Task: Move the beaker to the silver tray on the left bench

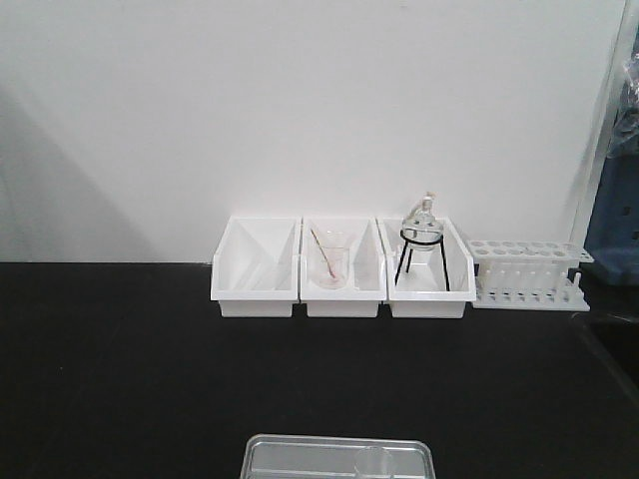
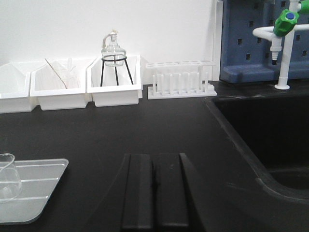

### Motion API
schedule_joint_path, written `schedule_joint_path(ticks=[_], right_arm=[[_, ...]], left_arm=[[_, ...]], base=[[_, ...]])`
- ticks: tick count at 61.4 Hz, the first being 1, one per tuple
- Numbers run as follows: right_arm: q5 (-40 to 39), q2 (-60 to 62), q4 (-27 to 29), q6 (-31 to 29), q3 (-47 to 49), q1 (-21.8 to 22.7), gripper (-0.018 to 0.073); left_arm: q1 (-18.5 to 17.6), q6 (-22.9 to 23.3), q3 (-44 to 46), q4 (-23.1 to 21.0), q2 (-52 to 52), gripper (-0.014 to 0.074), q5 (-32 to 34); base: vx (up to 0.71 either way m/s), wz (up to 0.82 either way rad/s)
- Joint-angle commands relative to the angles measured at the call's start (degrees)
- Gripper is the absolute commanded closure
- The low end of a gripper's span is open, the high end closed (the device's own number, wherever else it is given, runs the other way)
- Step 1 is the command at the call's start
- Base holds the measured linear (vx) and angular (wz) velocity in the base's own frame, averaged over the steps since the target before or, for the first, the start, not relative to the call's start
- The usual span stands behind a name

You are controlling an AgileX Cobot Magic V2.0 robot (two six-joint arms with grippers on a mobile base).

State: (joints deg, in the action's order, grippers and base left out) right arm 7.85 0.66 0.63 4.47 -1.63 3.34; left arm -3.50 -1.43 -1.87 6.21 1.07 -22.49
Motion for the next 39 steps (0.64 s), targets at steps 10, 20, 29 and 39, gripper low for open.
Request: schedule_joint_path(ticks=[10, 20, 29, 39], right_arm=[[-4.11, 0.71, -0.29, 0.26, -0.47, 0.26, 0.0571], [-4.11, 0.71, -0.29, 0.26, -0.47, 0.26, 0.0571], [-4.11, 0.71, -0.29, 0.26, -0.47, 0.26, 0.0571], [-4.11, 0.71, -0.29, 0.26, -0.47, 0.26, 0.0571]], left_arm=[[-0.22, 0.11, -1.14, -0.08, 0.4, 0.0595, 4.75], [-0.22, 0.11, -1.14, -0.08, 0.4, 0.0595, 4.75], [-0.22, 0.11, -1.14, -0.08, 0.4, 0.0595, 4.75], [-0.22, 0.11, -1.14, -0.08, 0.4, 0.0595, 4.75]], base=[[0.0, 0.0], [0.0, 0.0], [0.0, 0.0], [0.0, 0.0]])
